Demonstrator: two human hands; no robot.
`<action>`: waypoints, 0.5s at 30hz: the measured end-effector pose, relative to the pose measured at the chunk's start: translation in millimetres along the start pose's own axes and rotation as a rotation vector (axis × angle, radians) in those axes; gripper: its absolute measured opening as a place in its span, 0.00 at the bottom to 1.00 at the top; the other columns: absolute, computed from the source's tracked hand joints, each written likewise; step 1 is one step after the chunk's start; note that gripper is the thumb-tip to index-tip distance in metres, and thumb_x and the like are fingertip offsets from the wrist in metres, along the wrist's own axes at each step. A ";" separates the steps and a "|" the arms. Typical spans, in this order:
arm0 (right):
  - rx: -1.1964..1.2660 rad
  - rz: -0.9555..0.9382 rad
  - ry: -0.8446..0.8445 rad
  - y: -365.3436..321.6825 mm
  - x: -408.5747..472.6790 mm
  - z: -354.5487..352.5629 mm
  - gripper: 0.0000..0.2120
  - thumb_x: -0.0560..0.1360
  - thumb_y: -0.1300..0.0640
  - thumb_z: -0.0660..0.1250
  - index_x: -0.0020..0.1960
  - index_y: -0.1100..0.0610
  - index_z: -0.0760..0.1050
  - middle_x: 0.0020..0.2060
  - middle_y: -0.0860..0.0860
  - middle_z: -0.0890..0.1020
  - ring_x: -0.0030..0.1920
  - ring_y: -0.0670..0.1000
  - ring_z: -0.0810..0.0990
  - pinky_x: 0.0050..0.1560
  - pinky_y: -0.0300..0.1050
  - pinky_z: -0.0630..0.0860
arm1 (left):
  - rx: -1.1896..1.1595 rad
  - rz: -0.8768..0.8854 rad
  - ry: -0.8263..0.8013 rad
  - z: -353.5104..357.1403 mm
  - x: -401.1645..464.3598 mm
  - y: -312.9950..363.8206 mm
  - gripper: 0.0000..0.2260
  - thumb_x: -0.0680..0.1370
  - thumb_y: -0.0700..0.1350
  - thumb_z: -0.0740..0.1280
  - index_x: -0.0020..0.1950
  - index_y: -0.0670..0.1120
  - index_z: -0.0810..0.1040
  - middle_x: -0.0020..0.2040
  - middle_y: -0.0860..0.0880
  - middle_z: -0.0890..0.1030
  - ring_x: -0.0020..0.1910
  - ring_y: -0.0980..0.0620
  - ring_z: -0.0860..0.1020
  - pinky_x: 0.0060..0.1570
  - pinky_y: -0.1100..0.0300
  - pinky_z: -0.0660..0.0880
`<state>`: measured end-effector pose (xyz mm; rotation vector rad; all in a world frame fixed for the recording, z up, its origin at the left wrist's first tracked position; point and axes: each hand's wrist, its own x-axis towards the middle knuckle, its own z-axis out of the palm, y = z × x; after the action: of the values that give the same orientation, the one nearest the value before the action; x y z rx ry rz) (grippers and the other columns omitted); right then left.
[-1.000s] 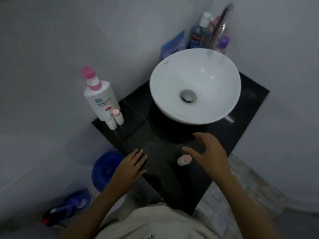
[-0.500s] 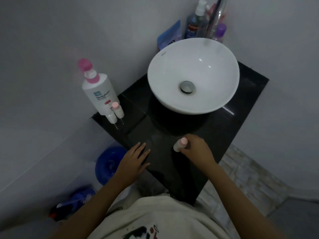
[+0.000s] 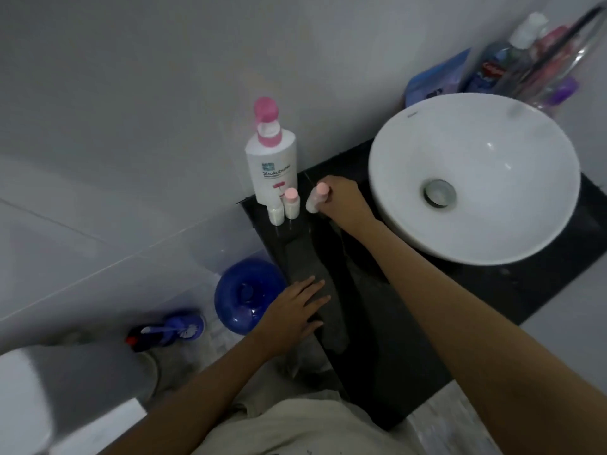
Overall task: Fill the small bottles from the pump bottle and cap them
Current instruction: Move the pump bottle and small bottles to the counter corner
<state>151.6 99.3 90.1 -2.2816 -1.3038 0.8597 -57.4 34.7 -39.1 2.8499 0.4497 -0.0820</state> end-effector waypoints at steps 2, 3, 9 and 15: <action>-0.002 0.016 -0.034 -1.8 13.5 5.3 0.09 0.71 0.66 0.64 0.49 0.69 0.76 0.48 0.63 0.81 0.50 0.60 0.80 0.54 0.55 0.78 | 0.000 -0.001 0.008 2.7 -0.2 0.2 0.23 0.76 0.59 0.61 0.68 0.52 0.70 0.71 0.48 0.71 0.71 0.48 0.68 0.67 0.51 0.68; 0.015 0.011 -0.030 0.0 19.3 9.2 0.08 0.70 0.66 0.64 0.48 0.69 0.76 0.47 0.63 0.81 0.49 0.61 0.80 0.53 0.55 0.78 | -0.004 -0.005 0.012 4.3 -0.8 0.2 0.23 0.76 0.59 0.61 0.69 0.52 0.69 0.72 0.49 0.70 0.71 0.48 0.67 0.67 0.51 0.68; 0.108 -0.021 0.005 6.4 34.3 24.0 0.05 0.71 0.63 0.64 0.46 0.65 0.74 0.47 0.61 0.80 0.48 0.59 0.79 0.51 0.52 0.78 | -0.029 -0.030 0.022 4.0 -0.8 2.4 0.23 0.77 0.59 0.58 0.70 0.53 0.65 0.72 0.49 0.69 0.73 0.48 0.65 0.68 0.51 0.64; 0.107 -0.051 -0.029 12.9 31.7 24.0 0.17 0.68 0.63 0.69 0.57 0.60 0.74 0.53 0.58 0.80 0.53 0.57 0.79 0.56 0.55 0.76 | -0.046 -0.047 0.022 3.6 -1.3 3.5 0.23 0.76 0.58 0.60 0.70 0.54 0.64 0.73 0.50 0.67 0.73 0.50 0.61 0.68 0.51 0.61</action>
<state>155.9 120.8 54.5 -2.1528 -1.2902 0.9250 -57.7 30.2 -41.5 2.7977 0.5167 -0.0482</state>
